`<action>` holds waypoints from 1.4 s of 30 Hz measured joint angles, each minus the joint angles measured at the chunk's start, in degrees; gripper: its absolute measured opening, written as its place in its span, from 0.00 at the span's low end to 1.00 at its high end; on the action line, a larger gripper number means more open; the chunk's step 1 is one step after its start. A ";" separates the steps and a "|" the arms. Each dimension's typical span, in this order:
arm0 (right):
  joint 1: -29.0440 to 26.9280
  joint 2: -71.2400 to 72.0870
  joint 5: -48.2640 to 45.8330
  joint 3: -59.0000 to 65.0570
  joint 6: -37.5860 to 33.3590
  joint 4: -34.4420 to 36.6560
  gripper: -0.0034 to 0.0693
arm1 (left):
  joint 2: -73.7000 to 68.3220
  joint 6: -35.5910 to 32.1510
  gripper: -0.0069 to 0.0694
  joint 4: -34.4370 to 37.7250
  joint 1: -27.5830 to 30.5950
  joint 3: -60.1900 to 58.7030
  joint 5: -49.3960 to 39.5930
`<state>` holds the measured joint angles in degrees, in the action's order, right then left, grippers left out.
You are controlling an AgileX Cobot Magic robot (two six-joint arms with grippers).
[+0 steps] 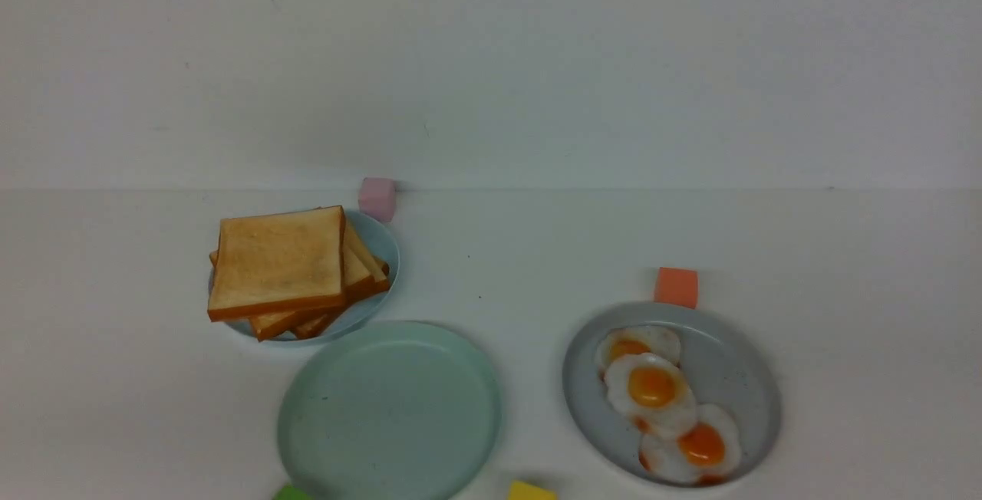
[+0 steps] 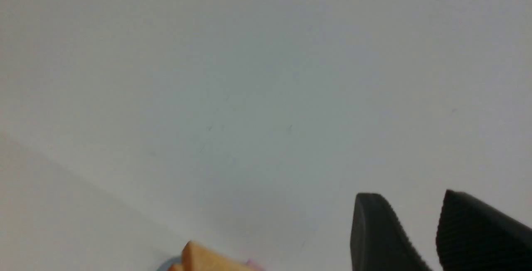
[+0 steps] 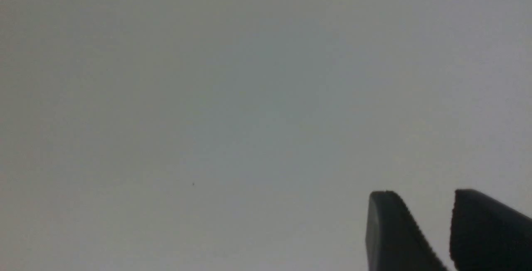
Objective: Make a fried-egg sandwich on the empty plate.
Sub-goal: Use the left arm to grab a slice of bread
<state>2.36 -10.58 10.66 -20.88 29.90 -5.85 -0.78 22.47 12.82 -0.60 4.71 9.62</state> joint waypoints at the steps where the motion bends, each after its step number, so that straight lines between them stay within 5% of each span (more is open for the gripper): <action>1: 0.00 -1.85 -2.56 -3.12 0.00 -0.16 0.38 | -1.58 0.00 0.40 -0.65 0.00 3.17 -1.14; 8: 0.00 -20.47 -27.00 -25.42 0.00 -0.54 0.38 | -20.98 0.00 0.40 -3.76 0.00 28.06 -21.05; 15: 0.00 -35.54 -40.01 -28.37 -0.22 0.65 0.38 | -39.84 -2.47 0.40 -4.22 0.00 35.69 -32.85; 26: 6.28 -50.63 -53.62 -28.37 -19.92 22.68 0.38 | -71.83 -4.51 0.40 6.33 1.15 44.69 -42.88; 30: 7.80 -53.49 -56.90 -28.37 -30.33 31.06 0.38 | -83.60 -17.28 0.40 17.61 7.52 55.18 -49.60; 34: 7.86 -53.70 -57.29 -28.43 -33.30 32.80 0.38 | -89.18 -27.36 0.42 25.48 11.56 59.27 -52.69; 42: 7.86 -53.70 -57.61 -28.43 -34.35 33.11 0.38 | -99.87 -36.05 0.57 29.89 13.08 62.12 -52.32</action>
<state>10.23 -64.28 -46.95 -49.31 -4.44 27.26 -100.66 -13.57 42.71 12.48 66.84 -42.70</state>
